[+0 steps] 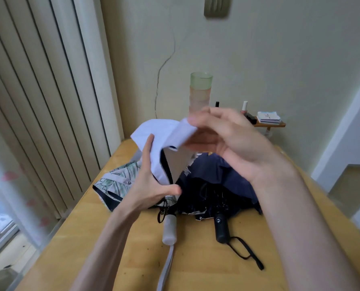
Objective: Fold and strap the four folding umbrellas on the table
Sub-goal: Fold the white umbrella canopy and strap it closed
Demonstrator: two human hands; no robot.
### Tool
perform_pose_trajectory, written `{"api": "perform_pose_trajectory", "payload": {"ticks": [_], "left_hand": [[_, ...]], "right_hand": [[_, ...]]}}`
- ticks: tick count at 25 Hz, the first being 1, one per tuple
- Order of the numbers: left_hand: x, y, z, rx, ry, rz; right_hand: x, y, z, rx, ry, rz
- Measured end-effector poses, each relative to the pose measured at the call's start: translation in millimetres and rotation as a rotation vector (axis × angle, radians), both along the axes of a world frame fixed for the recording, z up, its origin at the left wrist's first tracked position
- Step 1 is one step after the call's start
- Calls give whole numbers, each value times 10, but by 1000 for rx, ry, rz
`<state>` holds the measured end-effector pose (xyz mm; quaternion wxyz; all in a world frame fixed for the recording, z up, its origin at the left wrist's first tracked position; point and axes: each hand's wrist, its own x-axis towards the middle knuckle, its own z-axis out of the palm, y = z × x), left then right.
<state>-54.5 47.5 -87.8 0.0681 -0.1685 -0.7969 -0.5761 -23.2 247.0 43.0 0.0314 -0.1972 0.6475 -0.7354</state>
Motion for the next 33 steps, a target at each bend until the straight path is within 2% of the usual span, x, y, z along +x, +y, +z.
{"api": "perform_pose_trajectory", "payload": {"ticks": [3,6,8,10,12,13,15,18,22,28,30,33], "left_hand": [[150,181,113,59,-39,66],[210,277,150,241,-86,92],[191,223,153,351,-142,71],[199,166,166,393,-185,46],[210,118,178,420,-195,21],[216,108,191,431,-191,11],[222,116,204,428,-164,12],[246,194,210,365,-91,72],[260,223,239,423,-65,51],[246,145,252,365,-76,1],[248,147,246,314,-52,-31],[259,154,252,376,-70,-3]], "right_hand": [[-217,-419,238,93,-36,-35],[-383,-638,315,209,-26,-27],[-452,-585,319,162,76,-134],[-517,-376,282,184,302,-308],[-571,-189,176,487,446,-338],[-585,-143,107,638,416,-305],[-637,-160,-5,739,292,-299],[-674,-321,-81,761,279,-426],[-700,-406,-138,794,346,-608],[-600,-83,-149,619,189,-257],[-619,-93,-219,589,177,-286],[-650,-206,-248,553,206,-407]]}}
